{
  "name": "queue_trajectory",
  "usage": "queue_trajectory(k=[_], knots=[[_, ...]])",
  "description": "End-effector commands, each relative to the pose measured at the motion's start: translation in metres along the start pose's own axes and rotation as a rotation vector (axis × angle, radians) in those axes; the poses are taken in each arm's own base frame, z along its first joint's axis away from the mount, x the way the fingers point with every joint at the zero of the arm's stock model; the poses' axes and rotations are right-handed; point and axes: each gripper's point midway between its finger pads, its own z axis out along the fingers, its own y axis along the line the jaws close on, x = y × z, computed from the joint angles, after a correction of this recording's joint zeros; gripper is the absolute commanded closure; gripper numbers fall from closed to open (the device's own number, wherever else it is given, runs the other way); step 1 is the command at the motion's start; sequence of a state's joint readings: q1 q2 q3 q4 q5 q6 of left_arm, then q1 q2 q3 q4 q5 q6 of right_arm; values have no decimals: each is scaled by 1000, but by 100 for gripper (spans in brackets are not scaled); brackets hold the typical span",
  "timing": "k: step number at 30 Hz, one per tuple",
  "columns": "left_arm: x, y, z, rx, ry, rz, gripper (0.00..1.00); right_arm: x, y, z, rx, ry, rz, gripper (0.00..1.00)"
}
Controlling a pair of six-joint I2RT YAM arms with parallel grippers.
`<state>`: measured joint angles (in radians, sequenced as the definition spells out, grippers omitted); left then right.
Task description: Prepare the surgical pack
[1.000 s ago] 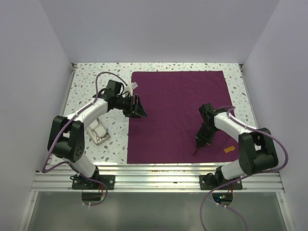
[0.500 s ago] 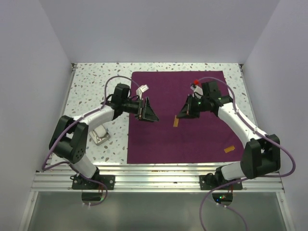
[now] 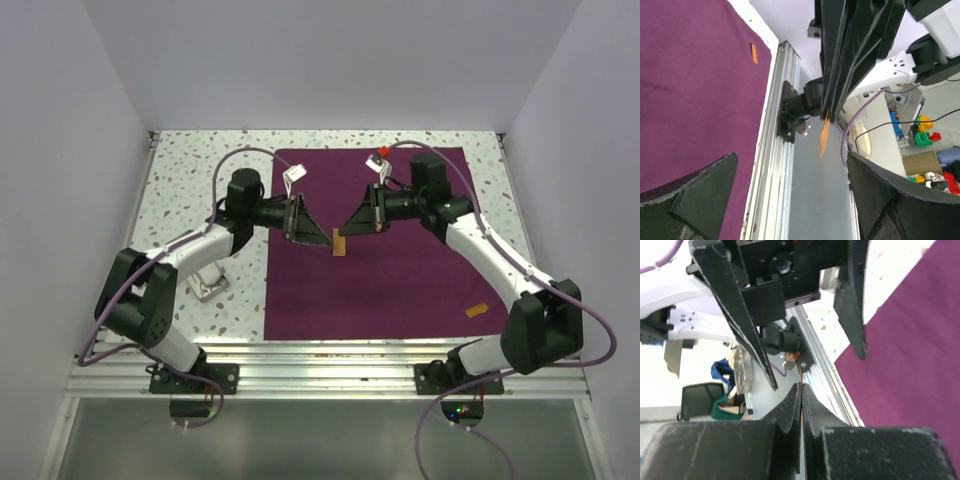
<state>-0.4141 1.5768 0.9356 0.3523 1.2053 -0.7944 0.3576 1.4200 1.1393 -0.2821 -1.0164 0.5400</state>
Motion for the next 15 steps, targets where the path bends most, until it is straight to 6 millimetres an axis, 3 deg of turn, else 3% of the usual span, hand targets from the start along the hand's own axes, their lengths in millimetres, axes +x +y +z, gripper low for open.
queue_trajectory(k=[1, 5, 8, 11, 12, 13, 14, 15], knots=[[-5, -26, 3, 81, 0, 86, 7, -9, 20, 7, -70, 0, -61, 100], [-1, -40, 7, 145, -4, 86, 17, -8, 18, 17, -61, 4, -55, 100], [4, -45, 7, 179, -1, 62, 34, -13, 14, 21, -43, -15, -52, 100], [10, -47, 5, 202, 4, 41, 57, -19, 11, 24, -38, -19, -45, 100], [11, -46, 5, 202, 6, 33, 77, -20, 10, 25, -31, -23, -47, 100], [13, -46, 5, 205, 14, 29, 88, -18, 6, 25, -9, -12, -25, 100], [12, -45, 4, 203, 16, 25, 100, -24, 0, 26, 27, -22, -39, 95], [12, -42, 3, 195, 10, 29, 100, -26, -6, 27, 62, -27, -30, 84]])
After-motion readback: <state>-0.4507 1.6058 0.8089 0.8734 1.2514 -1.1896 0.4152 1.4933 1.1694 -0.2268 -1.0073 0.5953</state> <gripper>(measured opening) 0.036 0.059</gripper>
